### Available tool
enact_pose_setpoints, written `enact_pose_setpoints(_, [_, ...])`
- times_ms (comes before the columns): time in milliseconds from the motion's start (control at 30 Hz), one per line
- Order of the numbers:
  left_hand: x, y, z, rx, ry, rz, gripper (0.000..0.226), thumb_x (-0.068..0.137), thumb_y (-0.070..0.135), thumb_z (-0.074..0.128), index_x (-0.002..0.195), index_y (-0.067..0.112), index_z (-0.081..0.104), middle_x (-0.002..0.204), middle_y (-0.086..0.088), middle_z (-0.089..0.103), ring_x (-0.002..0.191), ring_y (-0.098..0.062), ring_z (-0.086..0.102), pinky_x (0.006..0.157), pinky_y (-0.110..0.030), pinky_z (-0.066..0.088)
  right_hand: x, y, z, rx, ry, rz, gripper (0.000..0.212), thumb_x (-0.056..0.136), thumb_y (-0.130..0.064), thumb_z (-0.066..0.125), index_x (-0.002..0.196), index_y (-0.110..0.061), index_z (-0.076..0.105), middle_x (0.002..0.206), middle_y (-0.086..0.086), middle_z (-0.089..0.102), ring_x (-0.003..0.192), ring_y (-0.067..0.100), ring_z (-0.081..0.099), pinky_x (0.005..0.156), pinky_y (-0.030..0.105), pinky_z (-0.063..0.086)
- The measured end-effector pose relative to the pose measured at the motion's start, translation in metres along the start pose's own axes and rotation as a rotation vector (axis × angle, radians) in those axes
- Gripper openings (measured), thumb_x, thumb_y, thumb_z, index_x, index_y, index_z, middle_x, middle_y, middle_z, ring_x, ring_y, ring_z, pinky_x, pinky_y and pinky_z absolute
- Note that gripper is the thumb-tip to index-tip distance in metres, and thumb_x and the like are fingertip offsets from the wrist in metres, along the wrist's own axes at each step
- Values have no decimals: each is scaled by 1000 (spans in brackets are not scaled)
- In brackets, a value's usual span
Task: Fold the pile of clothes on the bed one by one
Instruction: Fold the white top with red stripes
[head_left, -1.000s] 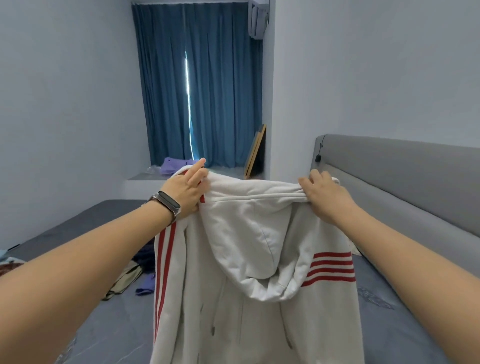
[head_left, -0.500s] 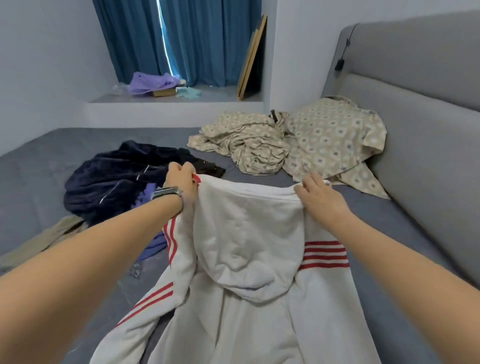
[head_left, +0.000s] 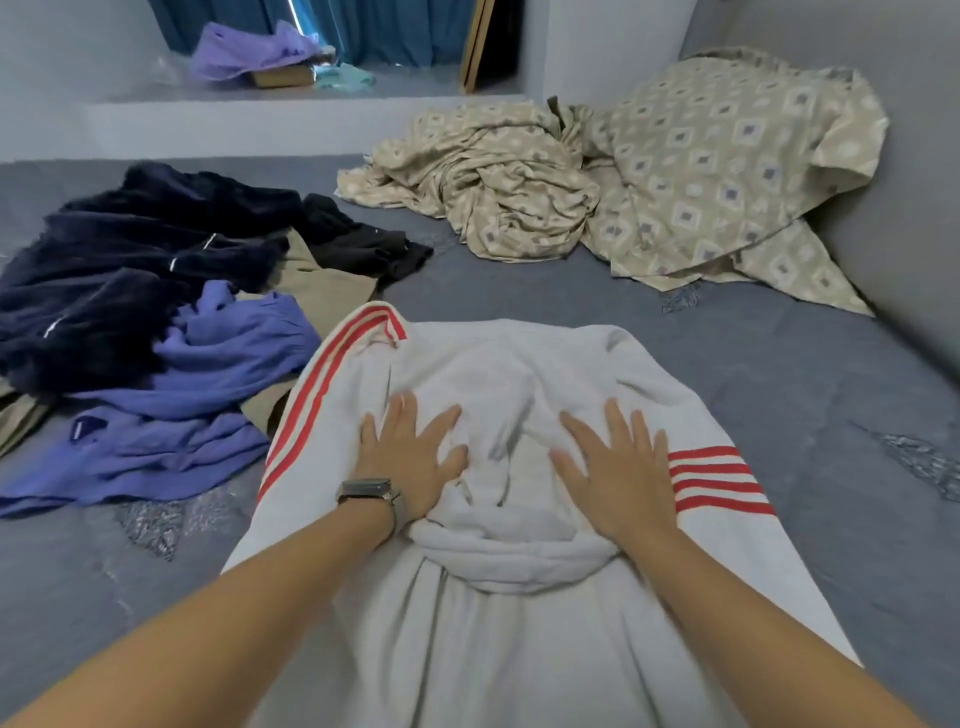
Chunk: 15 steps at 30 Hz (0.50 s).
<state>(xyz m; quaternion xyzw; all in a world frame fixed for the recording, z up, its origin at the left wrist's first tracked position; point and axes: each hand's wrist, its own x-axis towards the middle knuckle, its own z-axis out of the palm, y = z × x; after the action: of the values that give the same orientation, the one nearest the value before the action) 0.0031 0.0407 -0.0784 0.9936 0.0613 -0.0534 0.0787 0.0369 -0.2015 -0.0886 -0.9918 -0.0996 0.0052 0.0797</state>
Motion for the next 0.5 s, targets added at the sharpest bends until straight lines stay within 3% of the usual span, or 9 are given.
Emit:
enact_pose_setpoints(100, [26, 1, 5, 14, 48, -44, 56, 96, 60, 18, 148, 48, 1, 161, -8, -6, 147, -23, -10, 115, -53, -6, 27, -4, 7, -24, 66, 15, 57, 95, -63, 12, 149, -45, 13, 162, 2, 3, 148, 27, 6, 119, 45, 1])
enact_pose_setpoints(233, [54, 3, 14, 63, 121, -77, 56, 95, 59, 13, 148, 48, -2, 161, -8, -8, 148, -21, -9, 114, -55, -7, 58, -4, 17, -62, 133, -5, 58, 98, -56, 10, 151, -36, 18, 161, 0, 15, 143, 30, 20, 119, 42, 12])
enact_pose_setpoints(500, [101, -3, 2, 122, 106, 41, 56, 99, 50, 13, 152, 35, 3, 160, -13, 4, 148, -27, -3, 118, -46, -2, 95, -6, 17, 18, 72, -15, 59, 102, -42, 13, 154, -14, 9, 162, 0, 8, 143, 31, 14, 119, 39, 10])
